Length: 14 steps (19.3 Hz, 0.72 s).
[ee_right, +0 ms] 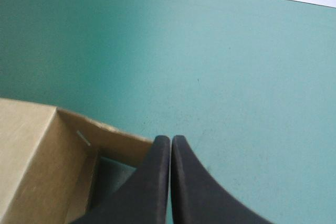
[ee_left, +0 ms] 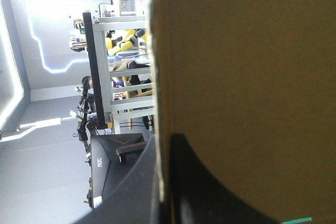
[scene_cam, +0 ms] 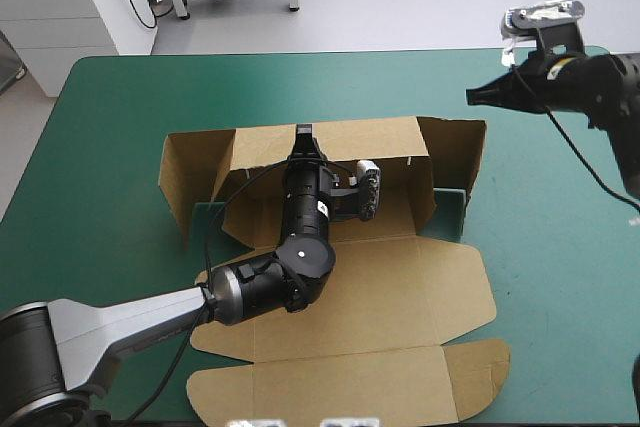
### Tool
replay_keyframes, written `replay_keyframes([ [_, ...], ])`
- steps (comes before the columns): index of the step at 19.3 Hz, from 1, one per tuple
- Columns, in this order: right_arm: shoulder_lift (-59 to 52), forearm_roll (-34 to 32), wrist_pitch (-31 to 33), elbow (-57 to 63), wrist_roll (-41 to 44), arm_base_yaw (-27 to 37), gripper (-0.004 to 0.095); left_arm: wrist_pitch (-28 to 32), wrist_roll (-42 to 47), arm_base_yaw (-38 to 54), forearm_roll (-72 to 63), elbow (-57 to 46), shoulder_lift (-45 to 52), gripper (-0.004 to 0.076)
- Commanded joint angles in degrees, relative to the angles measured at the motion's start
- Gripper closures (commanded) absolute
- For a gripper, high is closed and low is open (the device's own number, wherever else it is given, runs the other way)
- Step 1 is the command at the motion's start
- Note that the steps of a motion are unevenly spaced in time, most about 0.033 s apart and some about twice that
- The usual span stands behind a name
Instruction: Fold the box
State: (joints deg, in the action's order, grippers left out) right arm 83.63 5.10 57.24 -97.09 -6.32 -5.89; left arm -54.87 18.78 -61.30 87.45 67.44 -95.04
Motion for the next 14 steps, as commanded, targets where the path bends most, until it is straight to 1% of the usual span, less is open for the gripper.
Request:
replay_keyframes([
  [1, 6.7, -0.8, -3.1, -8.7, -0.5, 0.4, 0.0909, -1.8, 0.6, -0.4, 4.5, 1.4, 2.9, 0.0731],
  [2, 7.7, -0.8, -3.5, -9.3, -0.5, 0.4, 0.0909, -1.8, 0.6, -0.4, 4.4, 1.4, 2.9, 0.0731],
  [4, 10.9, 0.3, -1.8, -9.6, -0.5, 0.4, 0.091, -1.8, 0.6, -0.4, 4.4, 1.4, 2.9, 0.0731],
  [5, 13.0, 0.2, -0.2, -9.5, -0.5, 0.4, 0.091, -1.2, 0.6, -0.4, 4.4, 1.4, 2.9, 0.0731],
  [6, 14.2, 0.3, 0.0, -9.4, -0.5, 0.4, 0.091, -0.5, 0.6, -0.4, 4.3, 1.4, 2.9, 0.0731],
  [8, 14.7, 0.4, 0.3, -8.4, -0.5, 0.4, 0.091, -0.3, 0.6, -0.4, 4.3, 1.4, 2.9, 0.0731],
  [10, 14.7, 0.5, 3.8, -6.7, -1.3, 0.4, 0.091, -0.3, 0.6, -0.4, 4.3, 1.4, 2.9, 0.0731],
  [11, 14.6, 0.6, 4.1, -5.1, -1.5, 0.4, 0.091, -0.1, 0.6, -0.4, 4.3, 1.4, 2.9, 0.0731],
  [14, 10.6, 5.1, 0.1, 2.1, -1.9, 0.5, 0.091, 1.4, 0.7, -0.2, 4.0, 1.4, 2.9, 0.0731],
])
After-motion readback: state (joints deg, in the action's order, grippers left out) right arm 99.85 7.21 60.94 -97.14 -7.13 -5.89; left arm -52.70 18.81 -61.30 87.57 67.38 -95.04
